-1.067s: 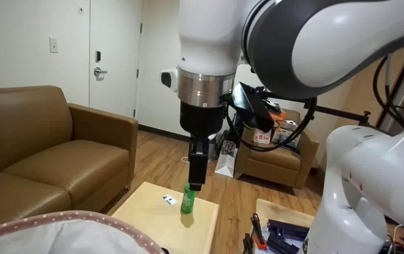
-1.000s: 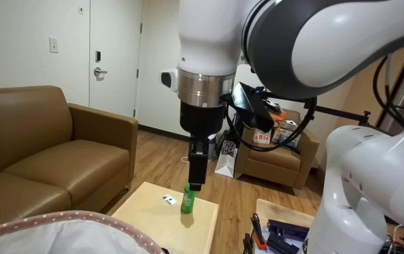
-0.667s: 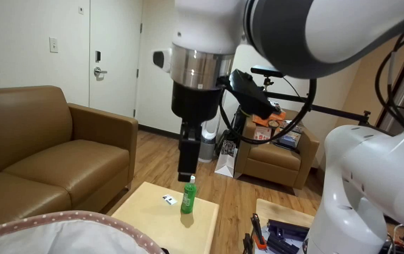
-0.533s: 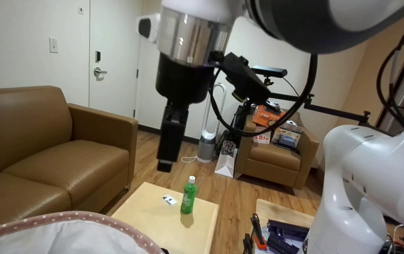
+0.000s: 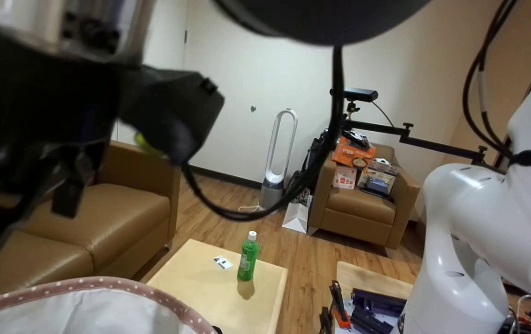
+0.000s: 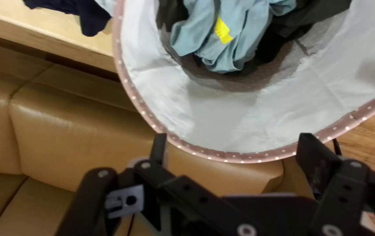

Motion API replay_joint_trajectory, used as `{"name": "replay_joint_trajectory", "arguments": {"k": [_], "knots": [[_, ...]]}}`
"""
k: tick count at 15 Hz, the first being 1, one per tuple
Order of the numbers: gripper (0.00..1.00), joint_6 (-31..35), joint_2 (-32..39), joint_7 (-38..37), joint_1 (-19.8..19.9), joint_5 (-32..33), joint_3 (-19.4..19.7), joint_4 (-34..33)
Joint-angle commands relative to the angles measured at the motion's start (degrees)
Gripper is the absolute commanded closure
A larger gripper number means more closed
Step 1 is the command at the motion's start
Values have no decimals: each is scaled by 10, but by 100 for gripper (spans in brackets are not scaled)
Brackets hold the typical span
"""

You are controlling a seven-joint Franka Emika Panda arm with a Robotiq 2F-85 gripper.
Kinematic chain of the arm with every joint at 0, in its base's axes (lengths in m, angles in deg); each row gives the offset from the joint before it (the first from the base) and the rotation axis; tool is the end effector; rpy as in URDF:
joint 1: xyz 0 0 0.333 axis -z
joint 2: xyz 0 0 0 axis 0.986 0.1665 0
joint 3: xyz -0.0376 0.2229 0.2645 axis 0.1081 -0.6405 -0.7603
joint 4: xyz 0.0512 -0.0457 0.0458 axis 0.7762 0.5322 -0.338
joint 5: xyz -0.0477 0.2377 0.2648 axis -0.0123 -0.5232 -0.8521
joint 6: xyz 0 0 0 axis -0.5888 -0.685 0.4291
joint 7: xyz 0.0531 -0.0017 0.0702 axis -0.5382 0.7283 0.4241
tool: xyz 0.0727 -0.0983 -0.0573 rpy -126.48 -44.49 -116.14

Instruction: Remove the blue shirt from the laundry hamper and put it on the table

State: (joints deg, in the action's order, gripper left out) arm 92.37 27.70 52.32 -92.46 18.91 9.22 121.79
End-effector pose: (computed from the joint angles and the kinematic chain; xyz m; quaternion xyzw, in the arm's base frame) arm 0.3856 0.2680 0.4721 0.9727 0.1849 0.1395 0.0128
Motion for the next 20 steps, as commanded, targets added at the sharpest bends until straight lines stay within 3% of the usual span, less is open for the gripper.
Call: {"name": "replay_joint_trajectory", "arguments": {"k": [1, 6, 11, 20], "knots": [[0, 45, 150, -43, -22, -14, -6, -77], [0, 74, 318, -143, -100, 6, 16, -144], [0, 83, 402, -284, -198, 27, 93, -172], [0, 127, 411, -377, -216, -5, 136, -94]]}}
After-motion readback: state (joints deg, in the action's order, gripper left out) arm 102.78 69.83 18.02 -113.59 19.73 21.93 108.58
